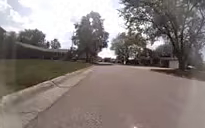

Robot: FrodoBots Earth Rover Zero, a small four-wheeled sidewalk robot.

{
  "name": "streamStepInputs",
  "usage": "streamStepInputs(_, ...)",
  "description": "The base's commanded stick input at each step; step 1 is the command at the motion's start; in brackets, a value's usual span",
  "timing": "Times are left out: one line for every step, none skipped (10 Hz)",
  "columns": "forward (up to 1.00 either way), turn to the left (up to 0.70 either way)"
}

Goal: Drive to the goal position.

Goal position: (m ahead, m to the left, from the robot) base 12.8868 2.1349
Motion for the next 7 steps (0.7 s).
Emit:
streamStepInputs(1.0,0.03)
streamStepInputs(1.0,0.02)
streamStepInputs(1.0,0.03)
streamStepInputs(1.0,0.02)
streamStepInputs(1.0,0.03)
streamStepInputs(1.0,0.03)
streamStepInputs(1.0,0.03)
